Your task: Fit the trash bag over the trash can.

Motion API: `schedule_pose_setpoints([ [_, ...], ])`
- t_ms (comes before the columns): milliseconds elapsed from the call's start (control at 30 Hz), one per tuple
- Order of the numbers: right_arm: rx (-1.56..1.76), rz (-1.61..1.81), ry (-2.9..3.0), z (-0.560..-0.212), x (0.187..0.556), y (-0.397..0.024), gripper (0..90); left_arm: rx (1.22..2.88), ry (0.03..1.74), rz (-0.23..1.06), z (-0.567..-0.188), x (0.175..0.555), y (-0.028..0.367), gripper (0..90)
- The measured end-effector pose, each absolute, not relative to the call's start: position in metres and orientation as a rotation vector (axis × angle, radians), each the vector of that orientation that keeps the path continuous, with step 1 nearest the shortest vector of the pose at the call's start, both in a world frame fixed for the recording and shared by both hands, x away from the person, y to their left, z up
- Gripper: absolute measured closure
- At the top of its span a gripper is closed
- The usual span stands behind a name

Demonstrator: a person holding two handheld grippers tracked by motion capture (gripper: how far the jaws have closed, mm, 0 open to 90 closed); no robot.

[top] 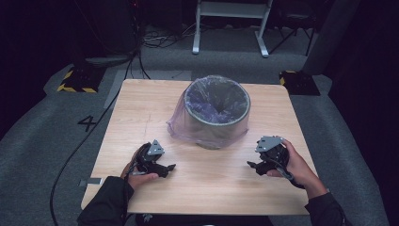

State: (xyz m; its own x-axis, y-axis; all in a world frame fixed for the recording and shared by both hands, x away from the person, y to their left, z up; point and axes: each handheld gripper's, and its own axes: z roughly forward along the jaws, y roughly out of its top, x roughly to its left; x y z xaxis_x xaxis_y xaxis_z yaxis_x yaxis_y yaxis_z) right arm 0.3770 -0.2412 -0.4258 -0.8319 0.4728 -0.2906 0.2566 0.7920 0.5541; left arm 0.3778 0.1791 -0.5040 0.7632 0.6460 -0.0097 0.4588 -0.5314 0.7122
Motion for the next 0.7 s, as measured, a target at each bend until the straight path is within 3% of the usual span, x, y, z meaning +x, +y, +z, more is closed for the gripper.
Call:
schedule_pose_setpoints([
  [700, 0.672, 0.705, 2.555, -0.459, 0.367, -0.268, 17.0, 2.227, 0.821, 0.331, -0.504, 0.378, 0.179, 14.7],
])
